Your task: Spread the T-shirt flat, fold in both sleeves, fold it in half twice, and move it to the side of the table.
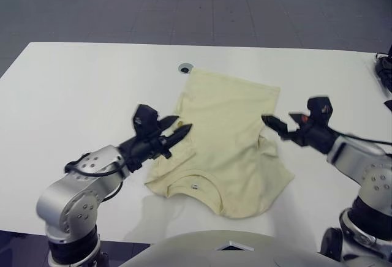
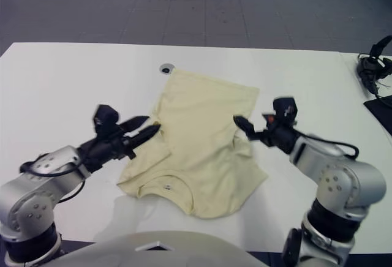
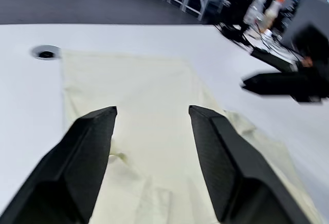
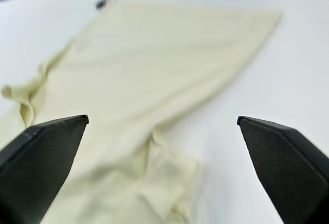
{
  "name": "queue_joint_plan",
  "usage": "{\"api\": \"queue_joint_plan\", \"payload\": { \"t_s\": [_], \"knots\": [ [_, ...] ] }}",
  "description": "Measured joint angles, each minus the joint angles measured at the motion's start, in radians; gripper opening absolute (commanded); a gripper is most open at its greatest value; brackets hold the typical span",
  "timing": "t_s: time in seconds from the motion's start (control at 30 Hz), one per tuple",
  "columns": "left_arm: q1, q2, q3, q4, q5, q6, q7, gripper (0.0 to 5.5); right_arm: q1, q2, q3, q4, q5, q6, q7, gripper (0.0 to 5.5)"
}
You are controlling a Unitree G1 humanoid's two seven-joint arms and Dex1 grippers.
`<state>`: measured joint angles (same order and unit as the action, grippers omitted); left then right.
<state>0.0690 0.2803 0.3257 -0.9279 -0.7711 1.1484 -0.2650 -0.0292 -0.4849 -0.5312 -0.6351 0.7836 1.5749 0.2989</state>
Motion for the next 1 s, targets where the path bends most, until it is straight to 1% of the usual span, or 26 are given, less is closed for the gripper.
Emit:
{"api": "queue_joint_plan", "payload": {
  "t_s": [0.07,0.1,0.17,0.4,0.53,0.57,0.6,0.67,0.87,1.0],
  "knots": [
    [0.025,-0.020,0.056,-0.039,-0.035,0.012,0.059,3.55,0.072,-0.091,-0.029,0.018,0.032,0.028,0.041,5.40],
    [0.033,-0.027,0.071,-0.061,-0.060,0.021,0.090,3.75,0.114,-0.141,-0.031,0.029,0.040,0.030,0.064,5.40],
    [0.033,-0.027,0.081,-0.072,-0.098,0.035,0.132,4.13,0.161,-0.195,-0.027,0.039,0.043,0.030,0.092,5.40],
    [0.008,0.006,0.069,-0.069,-0.196,0.052,0.216,5.38,0.282,-0.238,-0.001,0.016,0.062,0.017,0.139,4.22],
    [-0.005,0.047,0.052,-0.055,-0.247,0.053,0.244,5.40,0.323,-0.236,0.005,-0.015,0.061,0.002,0.149,3.56],
    [-0.010,0.055,0.051,-0.050,-0.254,0.053,0.251,5.40,0.323,-0.234,0.010,-0.016,0.058,0.000,0.149,3.47],
    [-0.013,0.060,0.050,-0.045,-0.256,0.052,0.257,5.40,0.323,-0.231,0.013,-0.017,0.055,-0.003,0.148,3.23],
    [-0.018,0.074,0.041,-0.030,-0.276,0.050,0.270,5.40,0.320,-0.216,0.021,-0.019,0.046,-0.010,0.142,2.96],
    [-0.021,0.104,0.010,-0.018,-0.310,0.030,0.311,5.40,0.273,-0.138,0.070,-0.025,0.026,-0.022,0.118,1.87],
    [-0.021,0.131,0.006,-0.014,-0.333,0.009,0.331,5.40,0.273,-0.138,0.080,-0.023,0.024,-0.020,0.121,1.12]
  ]
}}
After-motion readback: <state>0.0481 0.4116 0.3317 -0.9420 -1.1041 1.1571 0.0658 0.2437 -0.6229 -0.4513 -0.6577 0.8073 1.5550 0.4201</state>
